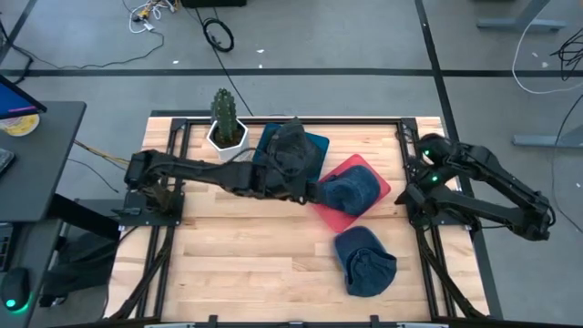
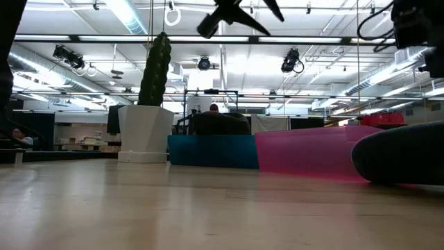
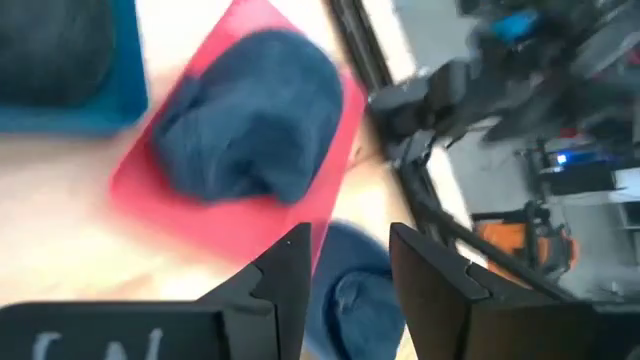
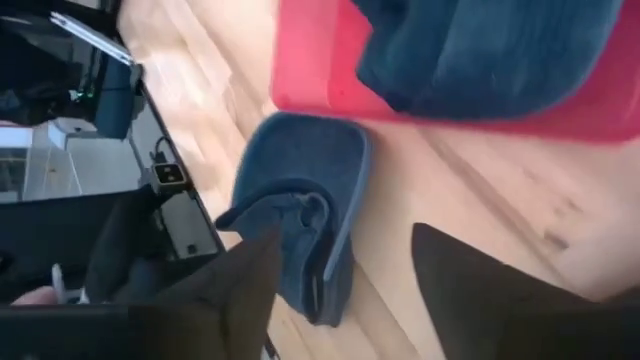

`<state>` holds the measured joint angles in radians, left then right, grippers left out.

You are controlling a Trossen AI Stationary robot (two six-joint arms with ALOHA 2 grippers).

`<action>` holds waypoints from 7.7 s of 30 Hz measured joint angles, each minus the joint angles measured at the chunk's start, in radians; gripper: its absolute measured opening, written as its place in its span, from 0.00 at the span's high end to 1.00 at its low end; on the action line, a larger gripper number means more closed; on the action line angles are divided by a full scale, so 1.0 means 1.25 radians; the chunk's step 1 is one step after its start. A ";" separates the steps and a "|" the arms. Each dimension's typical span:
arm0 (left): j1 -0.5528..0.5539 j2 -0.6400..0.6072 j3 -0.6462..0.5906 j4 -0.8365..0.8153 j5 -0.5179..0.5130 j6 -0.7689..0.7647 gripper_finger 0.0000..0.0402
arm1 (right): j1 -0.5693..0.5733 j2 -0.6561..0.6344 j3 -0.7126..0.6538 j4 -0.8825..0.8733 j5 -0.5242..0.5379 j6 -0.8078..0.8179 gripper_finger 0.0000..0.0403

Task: Pick & Place hat
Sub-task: Put the blue cap into the pink bin

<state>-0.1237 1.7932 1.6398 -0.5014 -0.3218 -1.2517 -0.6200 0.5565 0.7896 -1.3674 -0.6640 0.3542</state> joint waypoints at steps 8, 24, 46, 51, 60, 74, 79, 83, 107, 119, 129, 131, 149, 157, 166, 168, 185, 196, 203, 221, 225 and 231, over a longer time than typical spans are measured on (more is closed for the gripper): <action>0.049 -0.017 -0.001 -0.022 0.001 0.089 0.65 | 0.115 -0.038 -0.134 0.200 0.000 0.218 0.35; 0.134 -0.017 -0.001 -0.035 0.077 0.180 0.65 | 0.544 0.154 -0.131 0.352 0.269 0.450 0.42; 0.112 -0.044 -0.001 -0.040 0.112 0.158 0.65 | 0.811 0.382 -0.205 0.564 0.405 0.650 0.42; 0.096 -0.080 -0.001 -0.039 0.081 0.151 0.65 | 0.833 0.383 -0.282 0.641 0.420 0.719 0.43; 0.060 -0.126 0.000 -0.037 0.000 0.150 0.65 | 0.872 0.383 -0.306 0.692 0.420 0.713 0.70; 0.031 -0.133 0.000 -0.040 -0.020 0.131 0.65 | 0.948 0.239 -0.304 0.696 0.421 0.743 0.98; 0.028 -0.133 0.000 -0.039 -0.021 0.136 0.65 | 0.960 0.154 -0.248 0.626 0.451 0.714 0.99; 0.028 -0.133 0.000 -0.034 -0.021 0.156 0.65 | 0.957 0.094 -0.162 0.556 0.476 0.652 0.99; -0.044 -0.133 -0.001 0.327 -0.057 0.691 0.65 | 0.866 0.018 0.317 0.554 0.913 0.215 0.99; -0.094 -0.132 -0.001 0.621 -0.144 1.346 0.65 | 0.865 0.017 0.341 0.876 1.056 0.093 0.99; -0.072 -0.132 -0.001 0.714 -0.147 1.531 0.65 | 0.853 0.107 0.340 1.038 1.044 -0.045 0.99; -0.073 -0.132 -0.001 0.714 -0.158 1.549 0.65 | 0.837 0.130 0.340 1.065 1.038 -0.068 0.99; -0.163 -0.220 -0.001 0.601 -0.461 1.634 0.65 | 0.578 0.205 0.339 1.119 0.762 0.039 0.99; -0.154 -0.237 -0.001 0.437 -0.484 1.511 0.65 | 0.458 0.290 0.339 1.185 0.583 0.130 0.99; -0.190 -0.307 -0.001 0.194 -0.552 1.323 0.73 | 0.363 0.334 0.338 1.211 0.488 0.182 0.99; -0.195 -0.329 -0.001 0.126 -0.549 1.244 0.75 | 0.347 0.336 0.338 1.220 0.475 0.192 0.99; -0.167 -0.353 -0.001 0.028 -0.503 1.178 0.99 | 0.269 0.409 0.338 1.310 0.409 0.269 0.99; -0.158 -0.349 -0.001 0.029 -0.498 1.178 0.93 | 0.255 0.408 0.338 1.310 0.383 0.276 0.98; -0.158 -0.349 -0.001 0.096 -0.476 1.196 0.77 | 0.255 0.408 0.338 1.309 0.378 0.276 0.98; -0.064 -0.295 -0.002 0.346 -0.312 1.242 0.41 | 0.255 0.409 0.339 1.314 0.375 0.292 0.98; -0.049 -0.292 -0.001 0.385 -0.292 1.241 0.42 | 0.255 0.409 0.340 1.314 0.370 0.297 0.98; -0.042 -0.292 -0.001 0.397 -0.315 1.236 0.45 | 0.255 0.408 0.340 1.314 0.370 0.297 0.98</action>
<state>-0.1760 1.4277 1.6386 -0.0054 -0.7159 0.2937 -0.3008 1.0670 1.2140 0.2756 -0.2018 0.7250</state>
